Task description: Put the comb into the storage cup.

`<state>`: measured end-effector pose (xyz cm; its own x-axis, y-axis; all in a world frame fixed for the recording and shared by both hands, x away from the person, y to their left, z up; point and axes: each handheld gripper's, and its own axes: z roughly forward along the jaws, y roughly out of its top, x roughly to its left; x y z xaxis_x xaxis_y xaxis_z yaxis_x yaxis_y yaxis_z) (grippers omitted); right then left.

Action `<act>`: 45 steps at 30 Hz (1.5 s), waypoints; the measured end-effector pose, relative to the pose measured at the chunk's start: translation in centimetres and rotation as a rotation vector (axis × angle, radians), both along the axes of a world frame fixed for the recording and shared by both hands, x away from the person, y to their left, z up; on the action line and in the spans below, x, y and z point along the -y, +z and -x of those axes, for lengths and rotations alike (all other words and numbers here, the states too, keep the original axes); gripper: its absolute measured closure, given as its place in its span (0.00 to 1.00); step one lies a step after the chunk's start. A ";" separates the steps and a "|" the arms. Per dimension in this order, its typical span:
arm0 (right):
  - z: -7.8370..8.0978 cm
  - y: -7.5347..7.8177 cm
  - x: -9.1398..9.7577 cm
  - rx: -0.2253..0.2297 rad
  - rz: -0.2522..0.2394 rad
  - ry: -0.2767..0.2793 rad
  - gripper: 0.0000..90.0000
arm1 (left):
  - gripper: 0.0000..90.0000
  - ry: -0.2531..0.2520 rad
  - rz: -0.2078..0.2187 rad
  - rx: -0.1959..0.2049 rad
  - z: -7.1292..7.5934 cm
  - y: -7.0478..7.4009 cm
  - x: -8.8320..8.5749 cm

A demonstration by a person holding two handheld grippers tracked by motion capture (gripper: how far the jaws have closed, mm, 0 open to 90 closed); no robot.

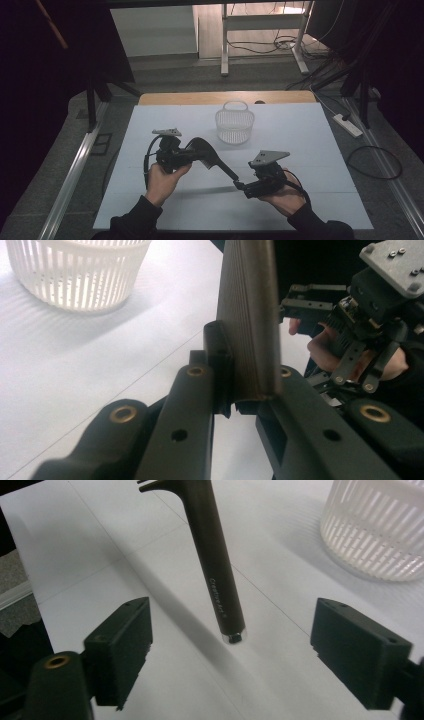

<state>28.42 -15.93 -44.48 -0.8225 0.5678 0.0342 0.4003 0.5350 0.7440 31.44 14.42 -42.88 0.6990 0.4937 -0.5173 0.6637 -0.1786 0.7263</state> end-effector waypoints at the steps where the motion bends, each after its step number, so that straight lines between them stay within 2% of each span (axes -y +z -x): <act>1: 0.0 0.0 0.1 0.001 0.003 -0.001 0.18 | 0.97 0.002 -0.004 0.004 0.0 0.0 0.1; 5: -0.1 0.2 0.5 0.002 0.005 -0.013 0.14 | 0.97 0.000 -0.041 0.020 0.0 0.2 0.2; 10: -0.1 0.3 1.3 -0.001 0.006 -0.013 0.11 | 0.97 0.006 -0.055 0.035 0.0 0.5 0.1; 26: 0.1 0.1 2.7 -0.016 0.029 -0.006 0.02 | 0.97 0.020 -0.062 0.046 -1.1 1.2 -0.2; 34: 0.3 -0.3 3.4 -0.017 0.061 -0.001 0.01 | 0.97 0.026 -0.066 0.048 -1.8 1.7 -0.3; 45: 0.5 -0.6 4.7 -0.007 0.077 -0.017 0.01 | 0.97 0.040 -0.068 0.044 -3.0 2.2 -0.3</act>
<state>27.93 -20.62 -45.06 -0.8125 0.5829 -0.0042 0.4150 0.5834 0.6982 34.42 14.74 -40.63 0.6993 0.5546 -0.4510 0.6391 -0.2023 0.7420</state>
